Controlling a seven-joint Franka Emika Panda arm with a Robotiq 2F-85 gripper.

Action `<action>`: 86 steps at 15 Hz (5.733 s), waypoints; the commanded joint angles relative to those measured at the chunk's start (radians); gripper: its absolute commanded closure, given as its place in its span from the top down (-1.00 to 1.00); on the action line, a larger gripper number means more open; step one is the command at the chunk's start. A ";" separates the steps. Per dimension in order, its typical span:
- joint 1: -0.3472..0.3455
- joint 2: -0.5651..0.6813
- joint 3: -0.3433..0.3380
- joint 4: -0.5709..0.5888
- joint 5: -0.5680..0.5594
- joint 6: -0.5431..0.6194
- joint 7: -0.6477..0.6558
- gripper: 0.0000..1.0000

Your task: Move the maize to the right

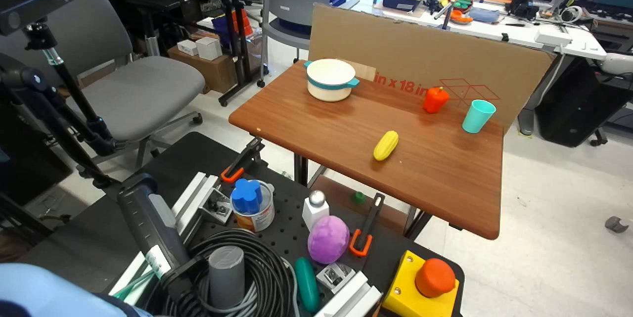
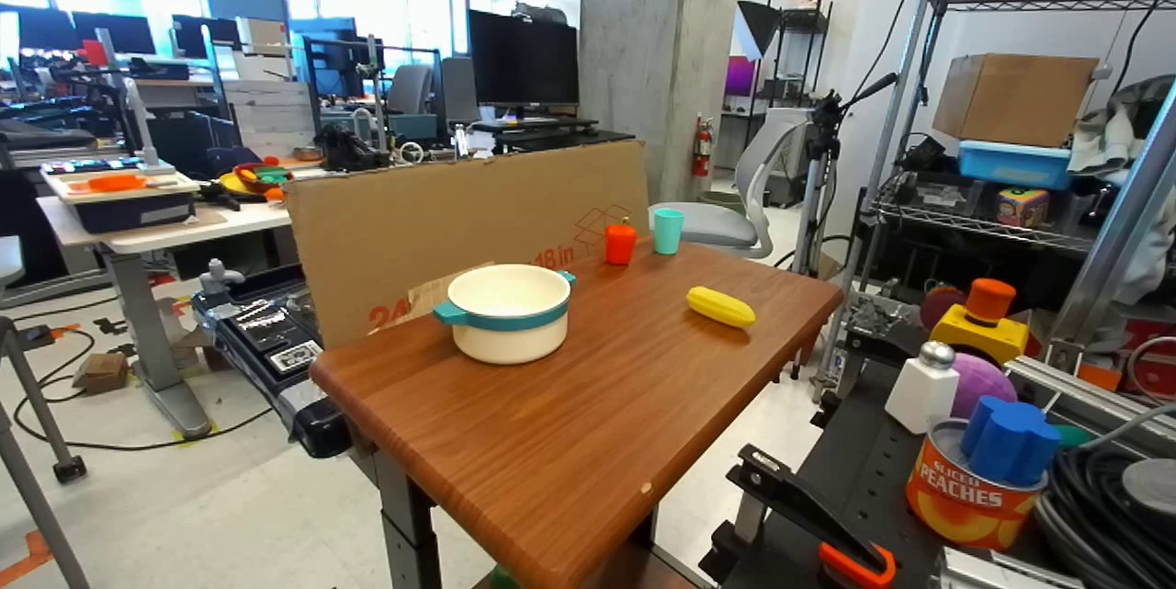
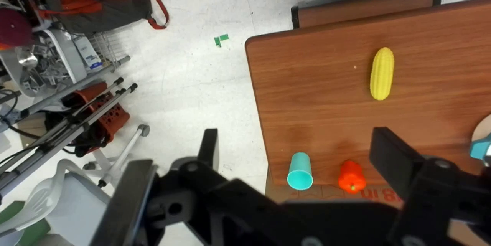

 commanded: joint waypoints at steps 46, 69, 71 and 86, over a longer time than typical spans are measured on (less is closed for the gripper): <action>0.132 0.932 0.034 0.272 0.162 0.386 -0.011 -0.95; 0.073 1.178 -0.080 0.635 0.139 0.126 0.139 -0.95; 0.073 1.195 -0.083 0.647 0.131 0.120 0.141 -0.95; 0.083 1.247 -0.103 0.666 0.076 0.173 0.132 0.41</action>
